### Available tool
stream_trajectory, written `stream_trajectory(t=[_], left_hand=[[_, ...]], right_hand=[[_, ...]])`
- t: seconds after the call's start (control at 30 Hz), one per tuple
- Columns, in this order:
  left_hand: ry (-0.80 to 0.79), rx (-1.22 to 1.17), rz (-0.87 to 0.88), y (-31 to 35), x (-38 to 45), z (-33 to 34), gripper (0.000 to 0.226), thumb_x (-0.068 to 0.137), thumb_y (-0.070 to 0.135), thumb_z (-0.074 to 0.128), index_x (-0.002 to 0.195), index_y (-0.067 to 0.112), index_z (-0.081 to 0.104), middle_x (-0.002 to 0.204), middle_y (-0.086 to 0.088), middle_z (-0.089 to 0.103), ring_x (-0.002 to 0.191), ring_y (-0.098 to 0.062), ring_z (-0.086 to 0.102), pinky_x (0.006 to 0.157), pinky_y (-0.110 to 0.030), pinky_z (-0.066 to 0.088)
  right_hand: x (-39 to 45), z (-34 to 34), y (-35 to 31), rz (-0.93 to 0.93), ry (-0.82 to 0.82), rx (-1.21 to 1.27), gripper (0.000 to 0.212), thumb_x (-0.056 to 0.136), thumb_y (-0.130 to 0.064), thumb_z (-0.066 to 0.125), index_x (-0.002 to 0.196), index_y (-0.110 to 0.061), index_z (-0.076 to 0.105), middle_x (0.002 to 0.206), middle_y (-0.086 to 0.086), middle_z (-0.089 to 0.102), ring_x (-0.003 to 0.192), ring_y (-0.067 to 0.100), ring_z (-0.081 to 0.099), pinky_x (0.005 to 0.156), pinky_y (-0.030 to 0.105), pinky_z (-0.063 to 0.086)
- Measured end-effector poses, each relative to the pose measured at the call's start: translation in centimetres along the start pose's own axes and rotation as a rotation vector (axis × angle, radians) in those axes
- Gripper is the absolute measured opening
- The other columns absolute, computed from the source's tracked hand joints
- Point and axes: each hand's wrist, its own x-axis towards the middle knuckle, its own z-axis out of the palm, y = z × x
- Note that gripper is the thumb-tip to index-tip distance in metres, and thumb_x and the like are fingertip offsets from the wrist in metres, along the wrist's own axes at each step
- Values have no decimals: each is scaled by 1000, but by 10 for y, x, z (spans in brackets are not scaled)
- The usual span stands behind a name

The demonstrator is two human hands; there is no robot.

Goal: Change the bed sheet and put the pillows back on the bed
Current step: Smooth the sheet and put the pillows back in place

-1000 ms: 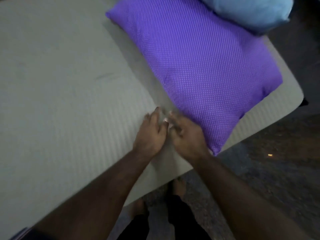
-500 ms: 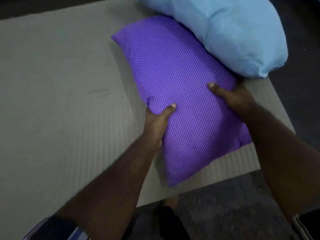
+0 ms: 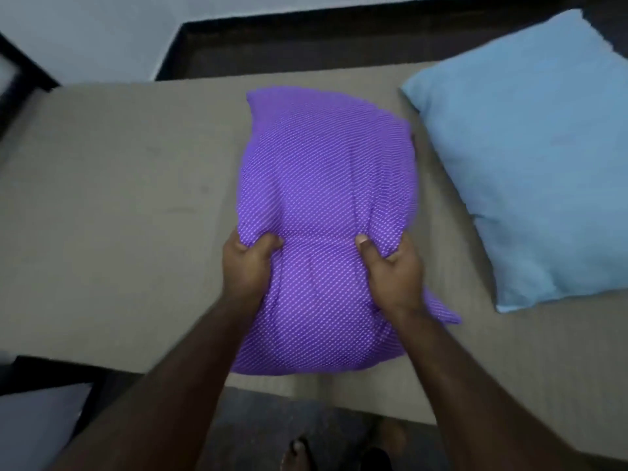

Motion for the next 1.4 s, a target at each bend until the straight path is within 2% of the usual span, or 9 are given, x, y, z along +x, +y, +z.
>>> stream_trajectory(t=[0.27, 0.37, 0.43, 0.5, 0.6, 0.8, 1.03, 1.3, 1.4], left_hand=[[198, 11, -48, -42, 22, -186, 22, 84, 9, 68, 98, 27, 70, 93, 13, 75, 89, -10, 70, 86, -38, 53], [142, 368, -229, -90, 42, -221, 68, 93, 33, 68, 151, 13, 38, 147, -17, 48, 133, -35, 48, 111, -44, 37], [61, 587, -307, -119, 45, -229, 89, 95, 45, 62, 159, 8, 12, 160, -26, 19, 147, -41, 25, 119, -45, 22], [-48, 734, -270, -136, 39, -222, 89, 95, 59, 51, 160, 13, 11, 164, -22, 12, 151, -39, 15, 122, -50, 17], [54, 942, -127, -129, 25, -196, 75, 97, 57, 45, 158, 18, 24, 165, -15, 18, 149, -42, 17, 118, -61, 17], [16, 812, 297, -70, 9, -82, 64, 89, 42, 47, 146, 14, 46, 149, -10, 50, 144, -39, 34, 119, -59, 14], [-344, 369, 64, -30, -21, 163, 58, 91, 19, 66, 146, 17, 45, 137, -6, 59, 120, -26, 57, 107, -39, 43], [-536, 32, -356, -14, -52, 410, 96, 72, 63, 77, 149, 24, 37, 141, 5, 57, 125, -15, 58, 109, -41, 45], [-535, -5, -396, -17, -53, 451, 133, 53, 78, 75, 159, 29, 10, 152, 10, 43, 137, -15, 45, 117, -41, 36]], right_hand=[[-60, 168, -25, -147, -315, -233, 50, 94, -47, 61, 137, -23, 52, 128, -4, 61, 116, 20, 58, 102, 39, 48], [-61, 201, 8, -102, -404, -618, 71, 96, -50, 53, 154, -16, 29, 143, 18, 48, 128, 36, 48, 107, 47, 42], [-66, 210, 30, -59, -523, -862, 74, 98, -45, 52, 156, -12, 22, 148, 25, 40, 133, 41, 42, 110, 48, 37], [-69, 212, 39, -31, -581, -889, 70, 99, -42, 50, 156, -11, 23, 152, 26, 34, 137, 42, 38, 113, 46, 34], [-56, 198, 29, -64, -469, -794, 62, 98, -36, 56, 149, -4, 39, 145, 24, 46, 133, 38, 45, 109, 38, 35], [9, 116, -3, -74, -256, -772, 63, 93, -33, 63, 147, -5, 42, 142, 20, 52, 132, 34, 47, 110, 36, 34], [154, -106, -23, -66, 31, -816, 67, 90, -33, 66, 148, -10, 42, 142, 16, 52, 133, 33, 47, 112, 40, 37], [268, -338, 28, 35, 163, -1066, 84, 90, -65, 54, 153, -14, 32, 160, 12, 30, 149, 30, 23, 120, 56, 18], [290, -376, 36, 157, 248, -1041, 102, 82, -81, 48, 157, -19, 21, 165, 10, 16, 152, 30, 14, 117, 64, 9]])
